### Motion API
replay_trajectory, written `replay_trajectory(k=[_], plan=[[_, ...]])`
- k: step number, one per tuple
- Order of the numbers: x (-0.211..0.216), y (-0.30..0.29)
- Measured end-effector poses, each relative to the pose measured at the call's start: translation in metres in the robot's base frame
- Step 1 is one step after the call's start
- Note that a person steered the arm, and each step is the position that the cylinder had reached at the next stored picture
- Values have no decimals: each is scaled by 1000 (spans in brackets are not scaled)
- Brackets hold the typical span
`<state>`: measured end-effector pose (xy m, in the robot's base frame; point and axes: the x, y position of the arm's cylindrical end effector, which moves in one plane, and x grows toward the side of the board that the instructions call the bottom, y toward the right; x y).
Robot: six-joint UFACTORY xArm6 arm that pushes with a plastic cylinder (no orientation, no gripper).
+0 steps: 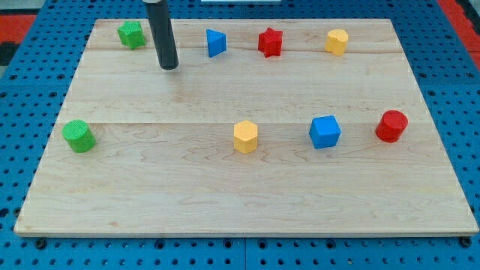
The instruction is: Place your arm at the top right of the red circle
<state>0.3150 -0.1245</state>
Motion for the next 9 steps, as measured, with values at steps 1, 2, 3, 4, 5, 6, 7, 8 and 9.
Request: replay_trajectory(k=[1,2,3,4,5,6,7,8,9], plan=[[11,0],[76,87],[83,121],[75,130],[69,129],[69,138],[62,184],[68,260],[73,346]])
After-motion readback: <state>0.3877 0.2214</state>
